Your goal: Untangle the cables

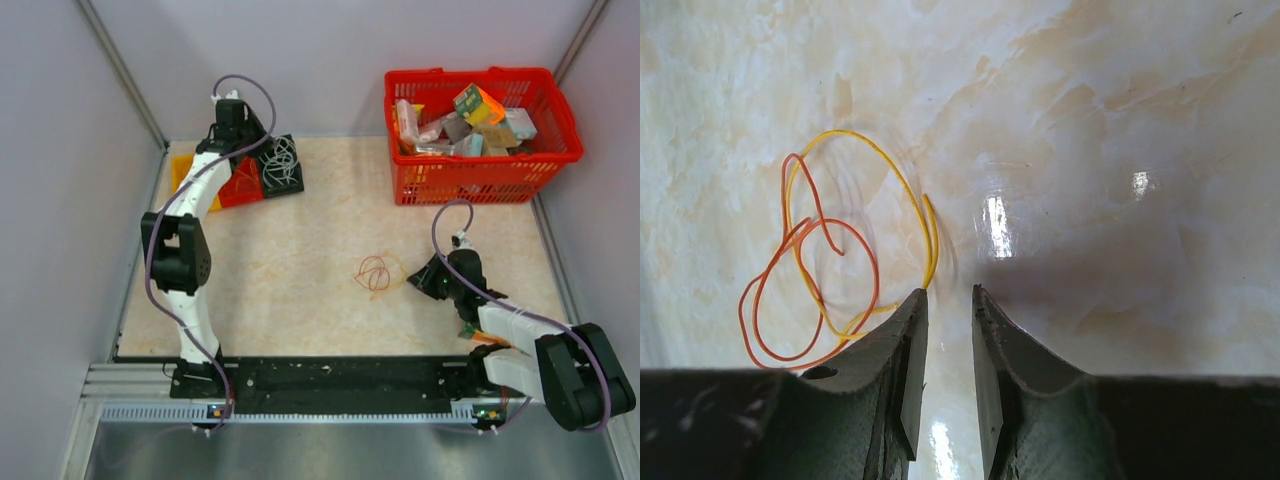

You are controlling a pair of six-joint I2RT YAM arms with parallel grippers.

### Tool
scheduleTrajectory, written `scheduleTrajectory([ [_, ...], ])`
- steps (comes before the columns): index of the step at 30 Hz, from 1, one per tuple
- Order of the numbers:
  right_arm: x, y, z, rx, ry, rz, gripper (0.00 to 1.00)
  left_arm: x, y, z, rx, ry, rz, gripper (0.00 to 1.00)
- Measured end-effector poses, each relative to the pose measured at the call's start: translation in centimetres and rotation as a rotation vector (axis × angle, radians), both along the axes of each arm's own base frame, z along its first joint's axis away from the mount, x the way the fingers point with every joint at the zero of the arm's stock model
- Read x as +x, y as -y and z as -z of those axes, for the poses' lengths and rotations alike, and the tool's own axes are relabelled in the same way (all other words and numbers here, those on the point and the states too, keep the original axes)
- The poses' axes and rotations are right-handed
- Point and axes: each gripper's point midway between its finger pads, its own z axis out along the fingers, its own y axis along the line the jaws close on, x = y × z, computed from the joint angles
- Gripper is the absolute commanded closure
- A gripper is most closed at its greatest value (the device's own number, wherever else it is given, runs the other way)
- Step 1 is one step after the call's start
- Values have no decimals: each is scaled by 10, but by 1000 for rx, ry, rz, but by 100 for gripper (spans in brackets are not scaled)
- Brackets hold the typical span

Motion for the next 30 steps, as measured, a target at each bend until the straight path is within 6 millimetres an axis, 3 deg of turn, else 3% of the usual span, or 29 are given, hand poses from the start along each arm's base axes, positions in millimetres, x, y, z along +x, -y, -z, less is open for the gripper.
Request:
scheduleTrajectory([
  [3, -1, 0, 1, 0, -6, -3, 75, 38, 2, -6, -28, 40, 4, 100],
  [6, -1, -1, 3, 1, -10, -5, 75, 60, 3, 8, -50, 36, 11, 100],
  [12, -1, -1, 3, 3, -9, -7, 75, 53, -7, 67, -61, -85, -18, 100],
  [16, 0, -2, 3, 4, -9, -7, 75, 48, -14, 87, -46, -133, -43, 98],
  [19, 0, -2, 3, 6, -8, -10, 75, 50, -16, 93, -34, -148, -45, 78],
  [22, 0, -3, 2, 8, -6, -12, 75, 54, -15, 94, -27, -147, -34, 48],
  [24, 0, -3, 3, 8, -6, -13, 75, 52, -15, 94, -24, -151, -26, 20],
  [25, 1, -3, 3, 9, -6, -13, 75, 51, -14, 94, -27, -147, -23, 14],
  [30, 1, -4, 2, 10, -5, -17, 74, 27, -12, 75, -48, -137, -6, 11],
])
